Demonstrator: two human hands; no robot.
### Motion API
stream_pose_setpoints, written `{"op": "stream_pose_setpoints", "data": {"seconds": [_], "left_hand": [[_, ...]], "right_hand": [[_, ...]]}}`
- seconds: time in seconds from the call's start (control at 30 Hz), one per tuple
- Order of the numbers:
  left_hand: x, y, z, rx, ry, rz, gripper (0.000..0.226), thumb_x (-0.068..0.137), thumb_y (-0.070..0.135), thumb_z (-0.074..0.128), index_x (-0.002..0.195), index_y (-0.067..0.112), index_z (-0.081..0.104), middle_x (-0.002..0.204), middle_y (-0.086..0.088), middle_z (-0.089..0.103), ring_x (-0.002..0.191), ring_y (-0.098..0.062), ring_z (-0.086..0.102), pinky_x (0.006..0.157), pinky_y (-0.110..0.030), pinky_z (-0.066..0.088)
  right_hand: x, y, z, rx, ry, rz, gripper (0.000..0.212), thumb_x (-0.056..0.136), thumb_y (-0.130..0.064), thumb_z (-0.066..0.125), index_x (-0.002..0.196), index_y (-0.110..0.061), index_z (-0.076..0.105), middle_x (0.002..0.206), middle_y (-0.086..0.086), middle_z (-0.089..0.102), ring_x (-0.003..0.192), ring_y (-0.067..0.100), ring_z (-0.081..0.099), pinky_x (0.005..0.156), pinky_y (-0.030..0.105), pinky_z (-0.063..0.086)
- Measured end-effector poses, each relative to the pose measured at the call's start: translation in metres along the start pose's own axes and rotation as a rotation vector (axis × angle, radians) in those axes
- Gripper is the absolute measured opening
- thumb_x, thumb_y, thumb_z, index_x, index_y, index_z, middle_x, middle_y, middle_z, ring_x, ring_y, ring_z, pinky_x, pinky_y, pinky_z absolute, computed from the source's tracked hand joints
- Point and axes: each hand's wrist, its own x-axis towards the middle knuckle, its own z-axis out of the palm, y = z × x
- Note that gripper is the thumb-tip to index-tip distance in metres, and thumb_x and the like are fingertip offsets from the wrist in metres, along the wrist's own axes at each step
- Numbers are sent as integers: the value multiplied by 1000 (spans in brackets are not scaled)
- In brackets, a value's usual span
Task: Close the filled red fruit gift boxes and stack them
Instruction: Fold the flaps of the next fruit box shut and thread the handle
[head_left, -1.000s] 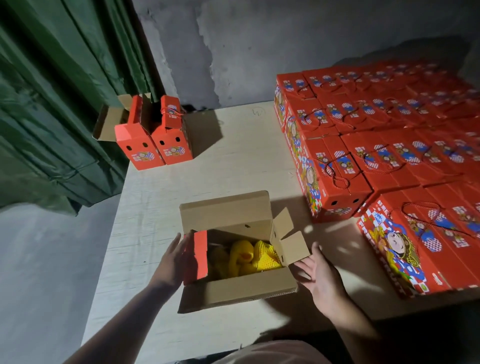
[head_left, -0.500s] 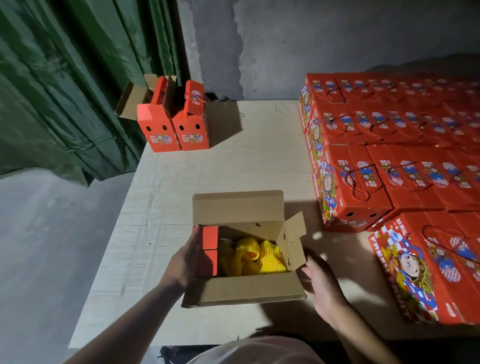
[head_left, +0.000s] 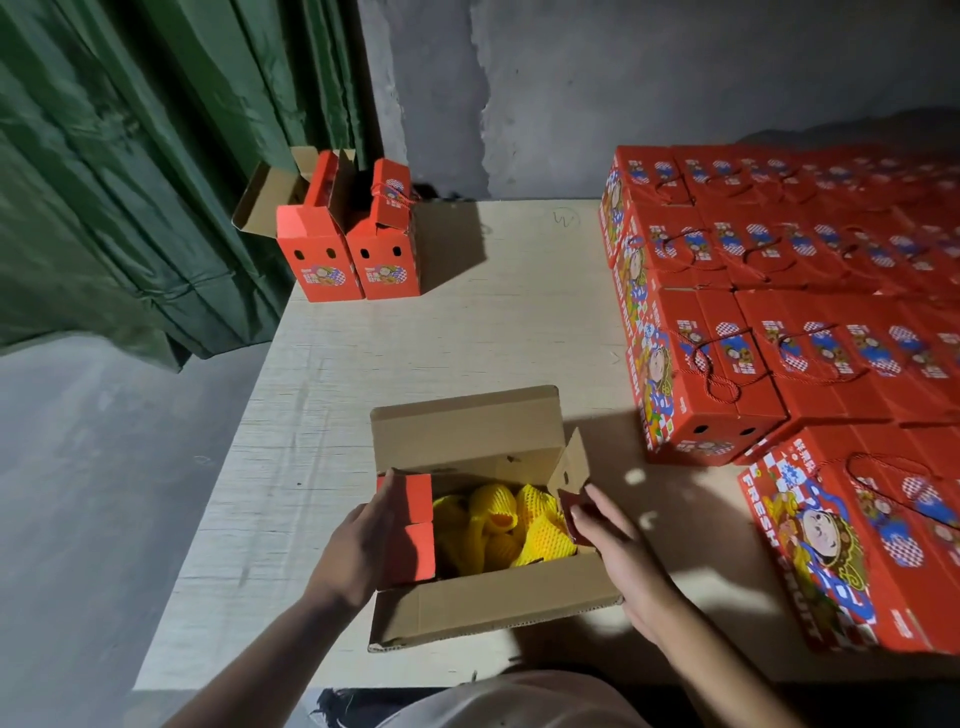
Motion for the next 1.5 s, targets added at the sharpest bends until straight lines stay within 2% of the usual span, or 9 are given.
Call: {"op": "stream_pose_setpoints", "data": {"seconds": [0.3, 0.7, 0.8, 0.9, 1.0, 1.1, 1.2, 1.33, 1.5], "left_hand": [[-19, 3, 1, -61, -5, 19, 53, 104, 50, 30, 146, 79, 16, 116, 4, 63, 104, -11, 62, 92, -37, 50], [-26, 1, 9, -24, 19, -17, 56, 101, 75, 21, 156, 65, 17, 151, 16, 47, 139, -11, 46, 111, -40, 40], [-34, 11, 4, 62, 20, -16, 55, 102, 70, 24, 156, 66, 13, 146, 5, 50, 132, -20, 51, 103, -43, 48], [-37, 13, -1, 389, 71, 46, 85, 101, 33, 60, 162, 55, 5, 172, -4, 15, 153, -33, 27, 83, -42, 61], [-36, 19, -5, 522, -4, 146, 84, 101, 19, 59, 167, 37, 10, 176, 0, -7, 163, -25, 0, 97, -42, 57], [-36, 21, -6, 508, -50, 215, 59, 106, 13, 38, 164, 21, 32, 175, 3, 3, 162, -17, 1, 116, -44, 45], [-41, 11, -7, 557, -126, 256, 69, 105, 4, 37, 165, 23, 9, 174, 5, -2, 161, -10, -5, 125, -38, 31], [-56, 2, -10, 607, -161, 296, 73, 103, 9, 38, 166, 24, 5, 174, 6, -5, 161, -10, -7, 124, -34, 32], [-69, -3, -19, 584, -139, 323, 62, 104, 23, 17, 166, 23, 22, 175, 11, 2, 161, -8, 1, 122, -34, 34]], "right_hand": [[-28, 9, -5, -126, 5, -18, 60, 79, -55, 72, 136, -50, 56, 149, -13, 57, 141, 5, 47, 123, 32, 30], [-21, 10, -8, -610, -116, -206, 56, 108, -43, 52, 148, -72, 27, 172, -4, 24, 158, 3, 4, 128, 29, 10], [-20, 15, -9, -728, -97, -185, 55, 106, -52, 49, 145, -78, 21, 170, 5, 23, 159, 19, 20, 127, 43, 24], [-18, 19, -9, -826, -82, -230, 54, 106, -57, 42, 145, -81, 13, 164, 2, 28, 151, 22, 34, 123, 45, 32], [-15, 21, -10, -937, -88, -267, 54, 106, -61, 34, 148, -78, 4, 172, -1, 18, 157, 24, 23, 124, 45, 28], [-12, 22, -12, -1058, -87, -263, 55, 108, -61, 29, 150, -74, -4, 175, -12, -8, 160, 33, 10, 126, 46, 18], [-12, 20, -14, -1157, -90, -344, 63, 112, -46, 31, 159, -57, -9, 169, -21, -27, 161, 27, -14, 130, 39, 4], [-13, 13, -17, -1280, -189, -612, 64, 112, -21, 41, 167, -25, 8, 173, -14, -11, 159, 10, -21, 131, 31, -2], [-11, 6, -26, -1261, -365, -646, 63, 108, 0, 44, 165, -19, 23, 173, -13, 10, 159, 1, -5, 130, 30, 14]]}}
